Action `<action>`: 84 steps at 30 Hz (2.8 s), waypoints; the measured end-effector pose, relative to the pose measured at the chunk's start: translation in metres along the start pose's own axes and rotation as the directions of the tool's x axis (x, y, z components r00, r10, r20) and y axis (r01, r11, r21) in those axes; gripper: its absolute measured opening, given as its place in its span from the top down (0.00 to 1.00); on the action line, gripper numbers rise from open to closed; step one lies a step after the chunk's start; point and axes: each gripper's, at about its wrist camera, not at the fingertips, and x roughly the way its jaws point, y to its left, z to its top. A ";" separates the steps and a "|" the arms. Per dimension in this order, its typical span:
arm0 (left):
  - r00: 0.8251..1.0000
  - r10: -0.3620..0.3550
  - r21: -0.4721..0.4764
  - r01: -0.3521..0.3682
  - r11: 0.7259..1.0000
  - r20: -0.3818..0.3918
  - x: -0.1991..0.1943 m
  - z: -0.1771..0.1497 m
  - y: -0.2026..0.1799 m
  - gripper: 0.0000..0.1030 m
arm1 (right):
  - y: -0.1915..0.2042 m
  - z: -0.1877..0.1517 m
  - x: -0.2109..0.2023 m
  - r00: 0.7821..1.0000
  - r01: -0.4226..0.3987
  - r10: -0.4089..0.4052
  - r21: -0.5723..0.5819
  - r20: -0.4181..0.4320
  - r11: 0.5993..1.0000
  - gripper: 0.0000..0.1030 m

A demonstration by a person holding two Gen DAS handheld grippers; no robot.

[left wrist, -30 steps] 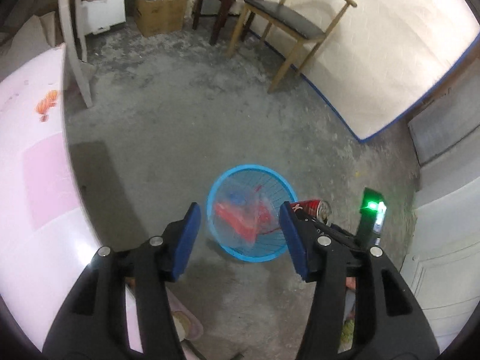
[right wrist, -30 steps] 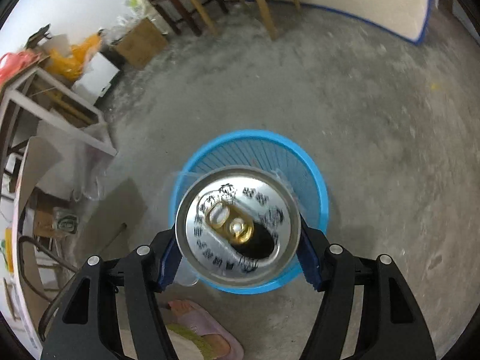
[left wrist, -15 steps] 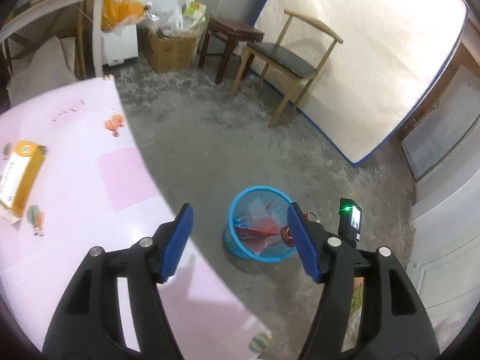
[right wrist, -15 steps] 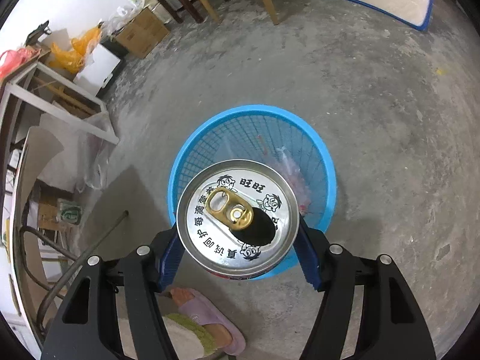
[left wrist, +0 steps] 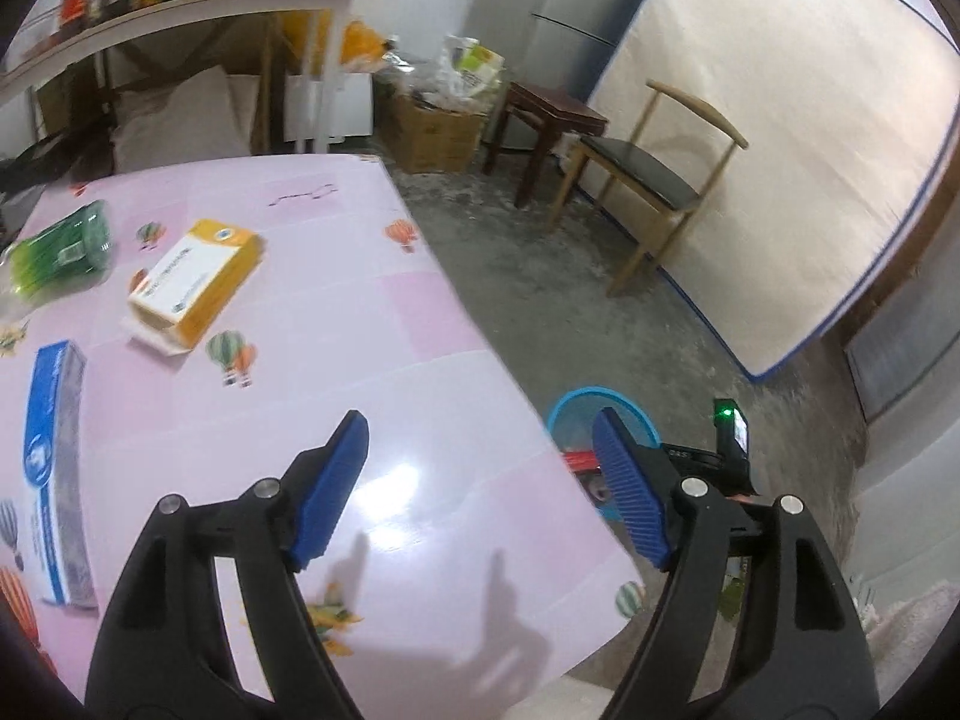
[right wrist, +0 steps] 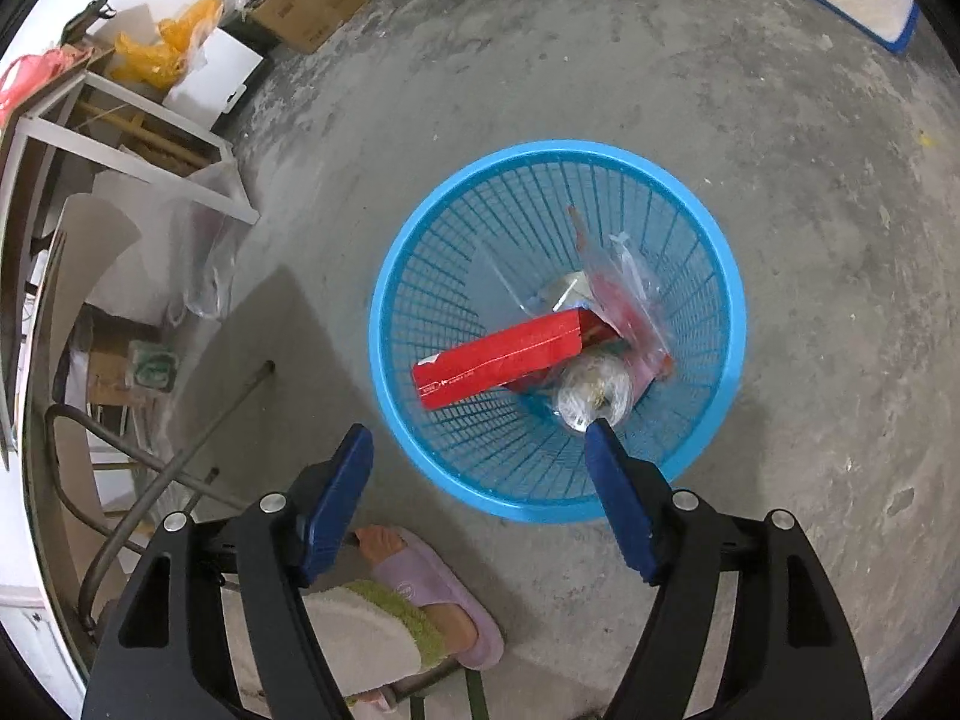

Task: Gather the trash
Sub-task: 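Open both tools to drop the tray and can into the wastebasket, then move both tools back over the table, then grasp the yellow-white medicine box with the right tool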

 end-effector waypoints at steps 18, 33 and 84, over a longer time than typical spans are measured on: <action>0.988 0.132 -0.091 -0.124 0.988 0.080 -0.039 -0.041 0.084 0.25 | 0.150 -0.022 -0.144 0.957 -0.125 0.188 -0.271 0.222 0.954 0.30; 0.934 0.334 -0.255 -0.294 0.921 0.129 -0.094 -0.085 0.179 0.21 | 0.443 -0.090 -0.091 0.929 -0.365 0.331 -0.566 -0.165 0.740 0.23; 0.952 0.297 -0.385 -0.299 0.873 -0.067 -0.044 -0.086 0.272 0.28 | 0.480 -0.186 -0.026 0.991 -0.133 0.052 -0.829 -0.125 0.542 0.24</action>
